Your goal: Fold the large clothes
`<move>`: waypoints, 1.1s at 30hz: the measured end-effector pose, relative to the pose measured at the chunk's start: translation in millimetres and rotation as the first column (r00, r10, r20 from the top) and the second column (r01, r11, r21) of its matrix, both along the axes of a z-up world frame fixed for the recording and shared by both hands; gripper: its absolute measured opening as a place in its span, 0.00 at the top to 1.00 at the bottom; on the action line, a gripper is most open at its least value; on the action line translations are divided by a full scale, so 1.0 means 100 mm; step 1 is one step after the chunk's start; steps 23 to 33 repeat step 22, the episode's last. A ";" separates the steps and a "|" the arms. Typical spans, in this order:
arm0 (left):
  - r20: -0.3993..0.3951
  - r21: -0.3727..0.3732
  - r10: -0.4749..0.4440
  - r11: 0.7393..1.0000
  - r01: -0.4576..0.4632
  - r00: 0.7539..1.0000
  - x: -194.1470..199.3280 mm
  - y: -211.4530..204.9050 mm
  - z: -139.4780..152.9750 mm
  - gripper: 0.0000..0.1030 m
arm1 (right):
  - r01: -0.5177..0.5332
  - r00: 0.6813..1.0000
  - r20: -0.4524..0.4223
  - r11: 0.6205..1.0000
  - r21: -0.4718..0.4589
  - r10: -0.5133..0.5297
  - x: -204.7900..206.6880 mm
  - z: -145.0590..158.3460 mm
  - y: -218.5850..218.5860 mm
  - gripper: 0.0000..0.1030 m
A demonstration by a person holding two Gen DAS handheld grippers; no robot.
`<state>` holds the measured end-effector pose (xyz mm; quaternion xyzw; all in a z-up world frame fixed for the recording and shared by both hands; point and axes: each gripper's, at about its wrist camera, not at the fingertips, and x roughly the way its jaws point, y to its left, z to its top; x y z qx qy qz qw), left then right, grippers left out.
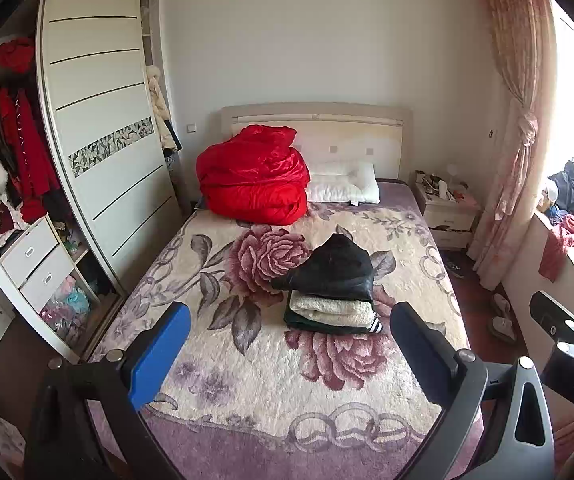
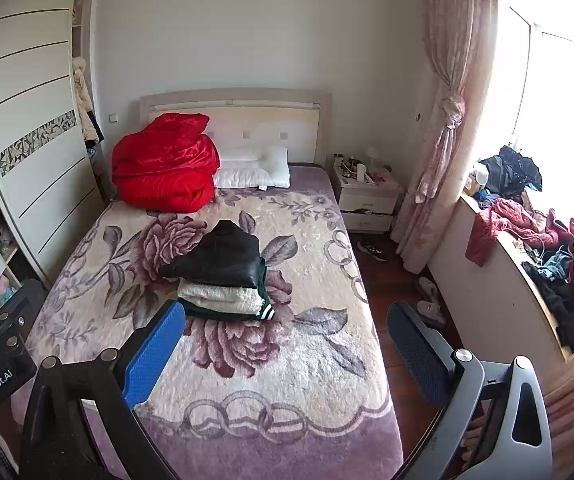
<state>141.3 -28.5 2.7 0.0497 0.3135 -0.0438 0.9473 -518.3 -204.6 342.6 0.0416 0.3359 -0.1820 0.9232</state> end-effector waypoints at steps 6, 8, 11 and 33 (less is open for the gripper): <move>0.001 0.010 0.003 1.000 -0.003 1.000 -0.03 -0.02 -0.01 0.01 | -0.004 1.000 0.001 1.000 0.005 0.004 0.01 0.00 -0.01 0.01; 0.005 0.009 0.004 1.000 -0.004 1.000 -0.04 -0.02 -0.01 0.01 | -0.007 1.000 0.003 1.000 0.005 0.007 0.05 0.00 -0.01 0.01; 0.009 0.009 0.005 1.000 -0.005 1.000 -0.04 -0.01 0.00 0.01 | -0.011 1.000 0.000 1.000 0.006 0.011 0.07 0.00 0.00 0.01; 0.012 0.010 0.011 1.000 -0.011 1.000 -0.03 0.01 0.03 0.01 | -0.020 1.000 0.003 1.000 0.012 0.020 0.09 0.03 -0.02 0.01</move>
